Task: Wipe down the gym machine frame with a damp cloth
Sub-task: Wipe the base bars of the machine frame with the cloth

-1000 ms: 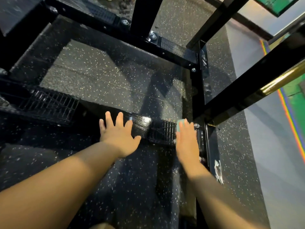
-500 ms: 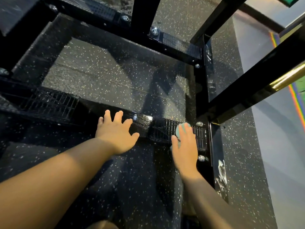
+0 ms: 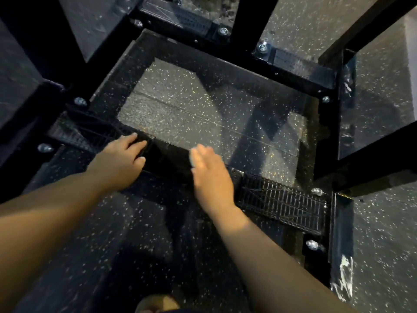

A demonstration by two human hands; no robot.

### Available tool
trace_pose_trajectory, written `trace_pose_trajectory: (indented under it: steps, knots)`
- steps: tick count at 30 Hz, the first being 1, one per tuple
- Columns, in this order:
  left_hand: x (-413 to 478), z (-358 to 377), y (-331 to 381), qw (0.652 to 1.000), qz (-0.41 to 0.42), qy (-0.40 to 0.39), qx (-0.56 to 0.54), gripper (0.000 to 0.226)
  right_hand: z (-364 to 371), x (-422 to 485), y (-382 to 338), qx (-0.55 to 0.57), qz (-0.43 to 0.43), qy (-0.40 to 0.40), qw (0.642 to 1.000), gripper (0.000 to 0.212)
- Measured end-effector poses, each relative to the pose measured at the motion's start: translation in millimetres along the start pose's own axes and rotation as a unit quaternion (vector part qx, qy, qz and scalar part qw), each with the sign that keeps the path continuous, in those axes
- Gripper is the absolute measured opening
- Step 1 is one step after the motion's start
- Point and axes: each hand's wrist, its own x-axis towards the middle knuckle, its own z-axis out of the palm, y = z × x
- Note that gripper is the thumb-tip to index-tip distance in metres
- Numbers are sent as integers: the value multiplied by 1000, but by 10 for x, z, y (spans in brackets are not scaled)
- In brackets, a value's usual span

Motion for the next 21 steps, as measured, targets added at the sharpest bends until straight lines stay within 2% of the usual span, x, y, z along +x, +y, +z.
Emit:
trace_pose_trajectory:
  steps: [3, 5, 6, 8, 11, 13, 16, 19, 21]
  knots:
    - [25, -137, -41, 997, 8, -60, 41, 53, -372, -378, 405, -34, 151, 9, 988, 41]
    - [51, -198, -28, 995, -3, -94, 25, 52, -348, -313, 308, -39, 195, -5, 980, 42]
    - [20, -221, -43, 994, -12, -110, 12, 51, -276, -202, 121, -44, 175, -15, 983, 42]
    - [1, -243, -63, 994, 3, -112, -6, 48, -26, 100, -316, -40, 77, -28, 996, 45]
    - [99, -432, -207, 997, 19, -74, -16, 43, 366, 547, -959, 8, 3, -75, 997, 54]
    - [211, -563, -248, 998, 25, -49, 20, 37, 425, 666, -1017, -5, -20, -88, 996, 55]
    - [326, -576, -201, 995, 71, -26, 69, 37, 207, 335, -592, -39, -104, -112, 988, 49]
    - [392, -423, -12, 987, 123, -33, 96, 37, -220, -231, 38, -76, -39, -88, 992, 47]
    - [444, -293, 113, 975, 151, -26, 159, 35, -455, -476, 258, -91, 56, -73, 992, 47]
